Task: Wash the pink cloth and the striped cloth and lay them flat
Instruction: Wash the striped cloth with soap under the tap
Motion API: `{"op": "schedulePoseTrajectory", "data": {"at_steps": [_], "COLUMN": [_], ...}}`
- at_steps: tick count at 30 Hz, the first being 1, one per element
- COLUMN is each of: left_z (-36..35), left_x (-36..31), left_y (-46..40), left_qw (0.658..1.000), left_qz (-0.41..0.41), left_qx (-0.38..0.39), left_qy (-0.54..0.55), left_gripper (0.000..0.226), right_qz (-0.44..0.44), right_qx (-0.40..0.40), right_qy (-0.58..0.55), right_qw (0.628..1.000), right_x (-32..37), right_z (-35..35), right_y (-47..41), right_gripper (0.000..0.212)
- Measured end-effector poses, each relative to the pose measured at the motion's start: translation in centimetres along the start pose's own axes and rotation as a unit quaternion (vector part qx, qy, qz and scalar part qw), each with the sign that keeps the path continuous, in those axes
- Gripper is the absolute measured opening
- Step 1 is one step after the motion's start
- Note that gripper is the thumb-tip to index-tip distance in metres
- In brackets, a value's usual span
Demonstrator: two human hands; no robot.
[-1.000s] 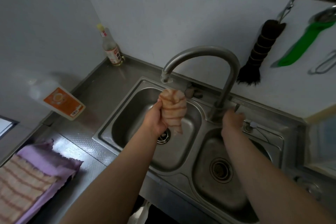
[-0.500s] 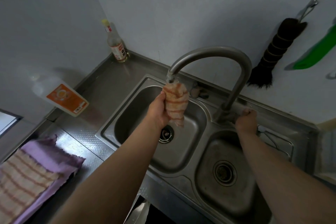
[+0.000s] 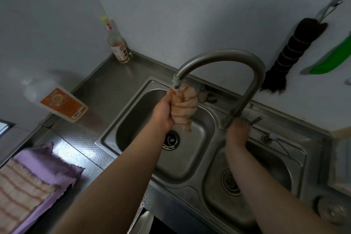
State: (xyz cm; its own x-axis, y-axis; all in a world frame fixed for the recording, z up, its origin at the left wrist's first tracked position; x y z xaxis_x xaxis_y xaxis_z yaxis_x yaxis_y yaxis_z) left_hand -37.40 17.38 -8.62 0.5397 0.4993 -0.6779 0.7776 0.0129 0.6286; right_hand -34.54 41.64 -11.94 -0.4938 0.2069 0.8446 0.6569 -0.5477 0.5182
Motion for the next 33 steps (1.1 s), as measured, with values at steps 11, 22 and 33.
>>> {"op": "schedulePoseTrajectory", "data": {"at_steps": [11,22,33], "left_z": [3.3,2.3,-0.5], "left_x": [-3.3,1.9,-0.3], "left_y": [1.5,-1.3,-1.3], "left_qw": [0.91,0.987,0.943], "left_qz": [-0.156,-0.068,-0.084], "left_qx": [-0.213,-0.003,-0.147], "left_qy": [-0.319,-0.148,-0.287], "left_gripper": [0.036,0.041,0.037], "right_qz": [0.089,0.116,0.189], "right_qx": [0.27,0.349,0.306], "right_qy": [0.064,0.071,0.248], "right_qw": [0.956,0.927,0.899], "right_x": [5.1,6.0,5.3], "right_z": [-12.3,-13.9,-15.8], "right_y": [4.9,5.5,5.8], "right_gripper": [0.033,0.031,0.031]}}
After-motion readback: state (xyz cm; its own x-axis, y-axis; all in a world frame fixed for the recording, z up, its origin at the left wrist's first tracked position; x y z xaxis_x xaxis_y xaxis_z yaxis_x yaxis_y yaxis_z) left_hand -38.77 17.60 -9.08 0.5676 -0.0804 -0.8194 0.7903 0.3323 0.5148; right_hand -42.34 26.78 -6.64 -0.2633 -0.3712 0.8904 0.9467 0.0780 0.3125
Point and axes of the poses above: each hand's wrist, its own y-axis away from the middle knuckle, its own z-axis out of the back of the hand, x = y × z, the point moved 8 cm from there along -y, towards the middle knuckle, and after that the axes turned 7 degrees about -y, right-handed, at the moved point
